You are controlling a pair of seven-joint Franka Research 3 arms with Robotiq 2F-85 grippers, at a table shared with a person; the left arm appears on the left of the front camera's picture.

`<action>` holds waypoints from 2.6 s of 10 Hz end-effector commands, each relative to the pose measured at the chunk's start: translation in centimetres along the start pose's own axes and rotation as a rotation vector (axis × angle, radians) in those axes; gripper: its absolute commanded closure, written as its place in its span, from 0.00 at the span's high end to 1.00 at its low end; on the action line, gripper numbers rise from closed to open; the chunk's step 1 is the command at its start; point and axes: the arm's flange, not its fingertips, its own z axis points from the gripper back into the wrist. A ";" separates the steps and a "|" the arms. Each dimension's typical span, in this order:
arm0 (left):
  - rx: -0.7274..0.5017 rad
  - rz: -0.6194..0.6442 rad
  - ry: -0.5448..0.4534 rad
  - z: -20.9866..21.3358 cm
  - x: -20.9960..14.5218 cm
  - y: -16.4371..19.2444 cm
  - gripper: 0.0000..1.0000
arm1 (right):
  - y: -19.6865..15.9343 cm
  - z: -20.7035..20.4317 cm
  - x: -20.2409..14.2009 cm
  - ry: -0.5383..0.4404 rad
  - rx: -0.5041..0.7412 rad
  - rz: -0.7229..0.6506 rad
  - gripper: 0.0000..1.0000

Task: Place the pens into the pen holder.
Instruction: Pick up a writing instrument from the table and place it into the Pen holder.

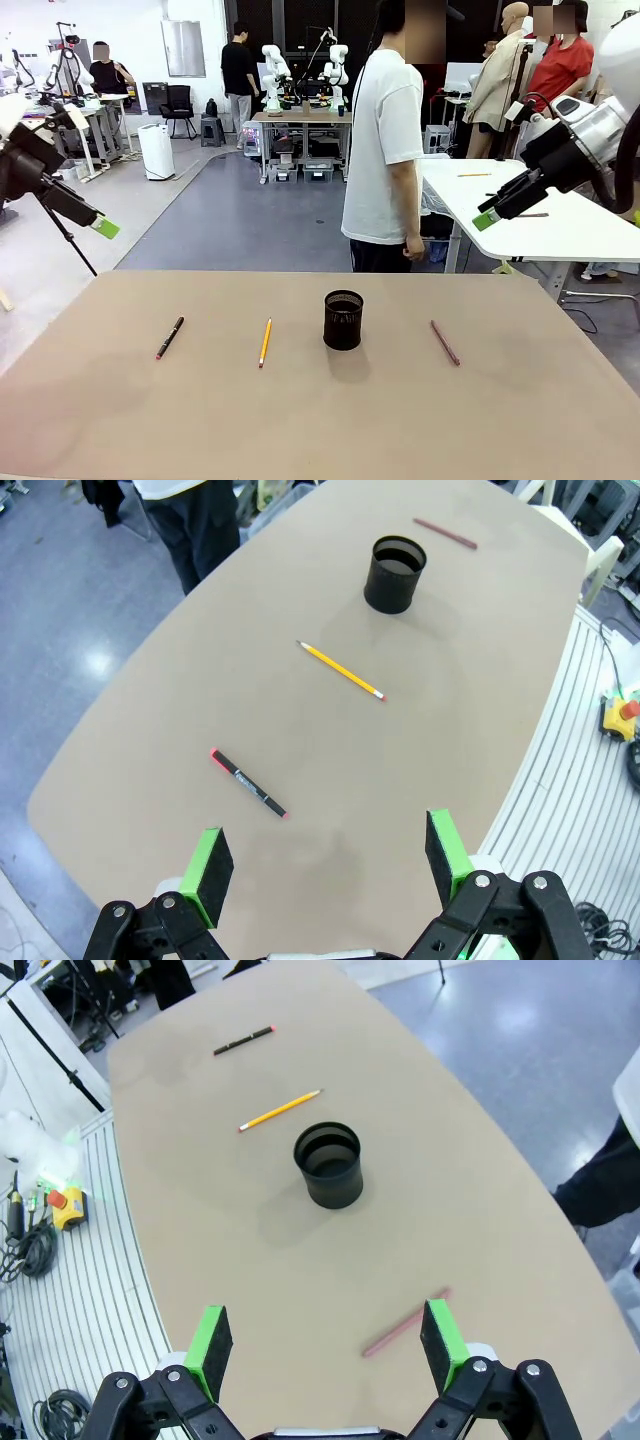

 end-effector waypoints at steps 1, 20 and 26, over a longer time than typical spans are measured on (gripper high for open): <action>-0.012 0.001 -0.014 0.1 0.1 0.0 1.00 | 0.0 0.1 0.0 -0.009 0.006 0.005 1.00; -0.012 0.001 -0.014 0.1 0.1 0.0 1.00 | 0.0 0.1 0.0 -0.009 0.006 0.005 1.00; -0.012 0.001 -0.014 0.1 0.1 0.0 1.00 | 0.0 0.1 0.0 -0.009 0.006 0.005 1.00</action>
